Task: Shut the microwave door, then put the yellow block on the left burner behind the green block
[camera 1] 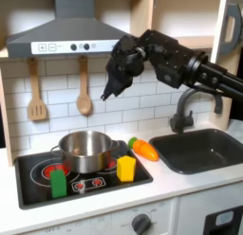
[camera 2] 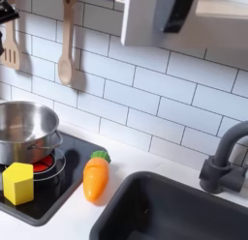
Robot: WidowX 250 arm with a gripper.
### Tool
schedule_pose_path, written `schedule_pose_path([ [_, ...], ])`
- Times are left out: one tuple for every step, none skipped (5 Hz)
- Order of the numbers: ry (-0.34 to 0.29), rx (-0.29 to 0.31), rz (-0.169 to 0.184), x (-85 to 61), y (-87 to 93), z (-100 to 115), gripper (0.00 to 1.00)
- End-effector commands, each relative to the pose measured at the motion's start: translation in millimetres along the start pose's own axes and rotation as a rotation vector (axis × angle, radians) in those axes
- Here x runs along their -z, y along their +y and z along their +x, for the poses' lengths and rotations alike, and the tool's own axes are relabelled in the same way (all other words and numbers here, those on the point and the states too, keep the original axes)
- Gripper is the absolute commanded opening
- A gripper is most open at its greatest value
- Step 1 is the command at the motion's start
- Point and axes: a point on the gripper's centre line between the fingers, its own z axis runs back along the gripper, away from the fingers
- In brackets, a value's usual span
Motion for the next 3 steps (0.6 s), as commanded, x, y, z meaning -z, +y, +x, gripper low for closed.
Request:
schedule_pose_path([
  [-0.111,0.066,0.019,10.5,5.4,20.4,0.00],
  [-0.162,0.075,0.005,17.7,6.4,33.3,0.00],
  [-0.197,0.090,-0.020,22.6,3.7,41.1,0.00],
])
